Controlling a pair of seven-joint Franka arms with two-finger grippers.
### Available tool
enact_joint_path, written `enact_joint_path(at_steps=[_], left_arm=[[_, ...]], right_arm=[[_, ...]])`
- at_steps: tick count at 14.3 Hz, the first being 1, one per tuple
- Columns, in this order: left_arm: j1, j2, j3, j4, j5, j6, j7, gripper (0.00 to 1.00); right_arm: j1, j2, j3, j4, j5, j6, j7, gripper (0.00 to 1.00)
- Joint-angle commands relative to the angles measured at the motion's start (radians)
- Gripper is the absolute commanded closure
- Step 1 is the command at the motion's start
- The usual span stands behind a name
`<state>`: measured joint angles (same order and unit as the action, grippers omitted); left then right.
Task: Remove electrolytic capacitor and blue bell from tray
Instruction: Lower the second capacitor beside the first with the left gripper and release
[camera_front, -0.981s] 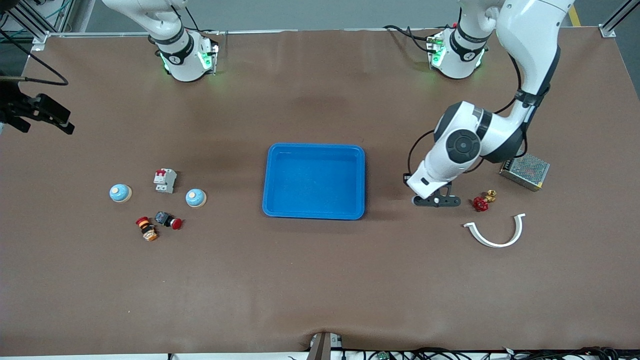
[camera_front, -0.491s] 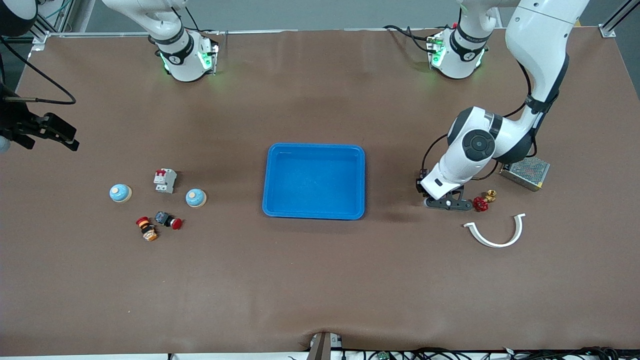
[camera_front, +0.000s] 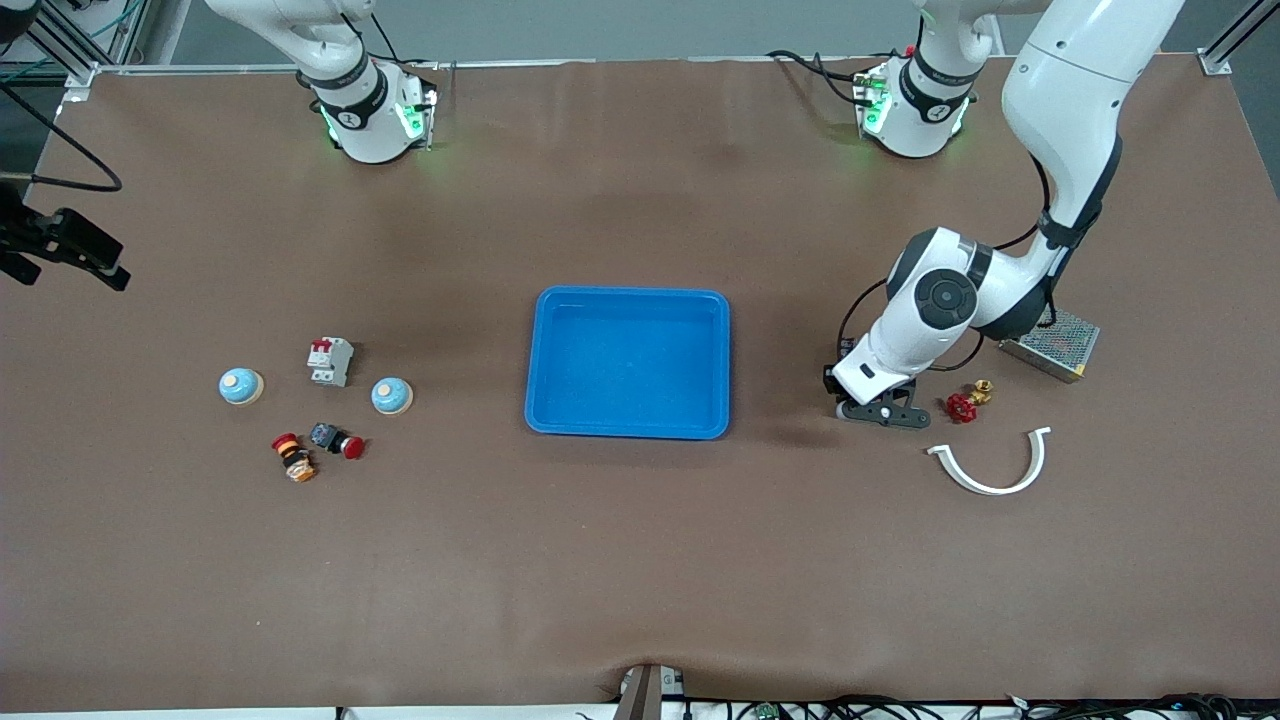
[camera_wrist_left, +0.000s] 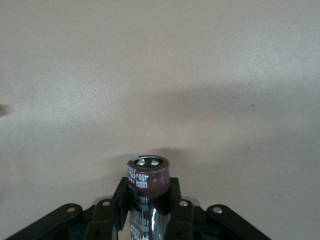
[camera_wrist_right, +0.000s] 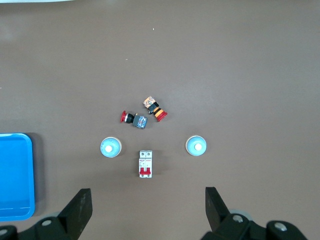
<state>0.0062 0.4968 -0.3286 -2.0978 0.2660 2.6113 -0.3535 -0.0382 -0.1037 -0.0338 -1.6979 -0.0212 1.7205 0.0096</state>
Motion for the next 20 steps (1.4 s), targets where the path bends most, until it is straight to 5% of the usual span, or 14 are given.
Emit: enact_joint_path(at_steps=[1,17,18,19,20], left_arm=[[0.006,0.025,-0.003,0.030,0.025,0.009,0.005,1.00],[0.002,0.095,-0.003,0.104,0.053,0.012,-0.018,1.00],[0.003,0.095,-0.003,0.104,0.052,0.012,-0.019,0.78],[0.000,0.095,-0.001,0.104,0.051,0.012,-0.033,0.32],[0.000,0.095,-0.001,0.105,0.053,0.012,-0.063,0.00]], right_arm=[[-0.012,-0.031,0.008,-0.028,0.015,0.004,-0.008,0.00],[-0.009,-0.025,0.008,-0.028,0.013,-0.030,-0.010,0.00],[-0.009,-0.025,0.008,-0.026,0.013,-0.030,-0.010,0.00],[-0.008,-0.025,0.008,-0.026,0.013,-0.029,-0.010,0.00],[-0.008,-0.024,0.008,-0.028,0.013,-0.029,-0.010,0.00]])
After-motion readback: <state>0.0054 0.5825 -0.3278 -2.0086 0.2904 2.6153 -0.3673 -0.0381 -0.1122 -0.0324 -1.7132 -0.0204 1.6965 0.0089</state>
